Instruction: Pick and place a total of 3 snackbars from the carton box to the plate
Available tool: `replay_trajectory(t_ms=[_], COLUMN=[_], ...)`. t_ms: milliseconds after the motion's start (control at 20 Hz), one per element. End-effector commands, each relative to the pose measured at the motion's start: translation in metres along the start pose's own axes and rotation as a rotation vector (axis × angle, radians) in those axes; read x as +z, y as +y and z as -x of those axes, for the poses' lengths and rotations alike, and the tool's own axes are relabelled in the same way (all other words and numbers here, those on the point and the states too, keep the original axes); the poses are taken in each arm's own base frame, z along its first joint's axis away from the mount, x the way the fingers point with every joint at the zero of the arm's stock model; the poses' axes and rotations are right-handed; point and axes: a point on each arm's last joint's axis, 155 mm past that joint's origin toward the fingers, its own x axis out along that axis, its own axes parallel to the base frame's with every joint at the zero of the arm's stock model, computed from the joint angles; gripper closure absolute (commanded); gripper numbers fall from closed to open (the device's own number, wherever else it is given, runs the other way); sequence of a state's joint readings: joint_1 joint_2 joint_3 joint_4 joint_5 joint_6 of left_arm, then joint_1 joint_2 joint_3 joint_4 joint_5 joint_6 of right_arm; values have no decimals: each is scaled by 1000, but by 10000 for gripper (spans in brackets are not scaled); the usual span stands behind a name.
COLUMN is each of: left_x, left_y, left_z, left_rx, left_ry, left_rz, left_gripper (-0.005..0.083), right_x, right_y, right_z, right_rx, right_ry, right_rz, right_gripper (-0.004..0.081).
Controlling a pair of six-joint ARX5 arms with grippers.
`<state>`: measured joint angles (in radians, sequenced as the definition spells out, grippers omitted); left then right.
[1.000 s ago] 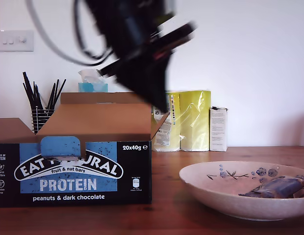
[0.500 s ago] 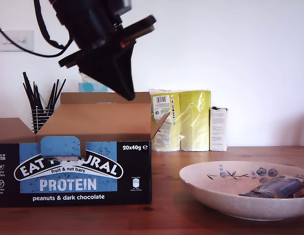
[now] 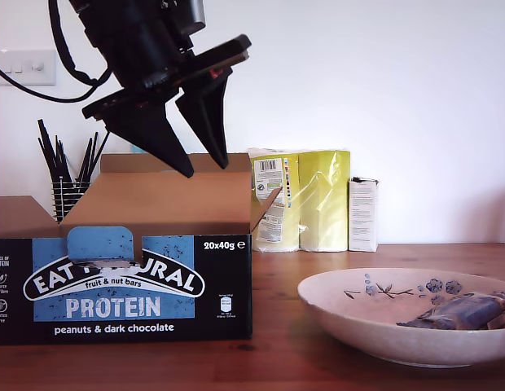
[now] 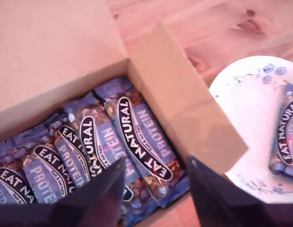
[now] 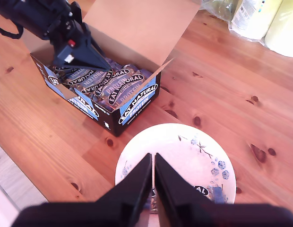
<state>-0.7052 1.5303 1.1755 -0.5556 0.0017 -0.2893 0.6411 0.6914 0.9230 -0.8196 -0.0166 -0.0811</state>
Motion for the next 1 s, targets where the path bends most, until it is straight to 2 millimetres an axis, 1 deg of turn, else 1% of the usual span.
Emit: replay_trajectory(t_ms=[0, 50, 150, 500, 700, 800, 950], left_x=[-21, -23, -25, -32, -42, -43, -42], left_y=[5, 6, 7, 9, 10, 10, 8], left_z=[-22, -26, -31, -51, -66, -71, -71], left_rx=[23, 26, 29, 41, 44, 42, 33], left_ry=[72, 81, 90, 115, 152, 152, 149], left_rz=[14, 23, 27, 49, 50, 50, 57], left_gripper=[358, 353, 307, 308, 308, 308, 309], right_x=[5, 5, 5, 5, 5, 5, 5], right_y=[0, 0, 0, 0, 0, 0, 0], right_z=[2, 2, 2, 2, 2, 2, 2], right_rx=[0, 0, 0, 0, 1, 0, 1], right_ry=[-17, -17, -17, -17, -17, -17, -17], right_rz=[8, 15, 22, 24, 24, 24, 24], right_gripper=[783, 783, 783, 783, 783, 783, 783])
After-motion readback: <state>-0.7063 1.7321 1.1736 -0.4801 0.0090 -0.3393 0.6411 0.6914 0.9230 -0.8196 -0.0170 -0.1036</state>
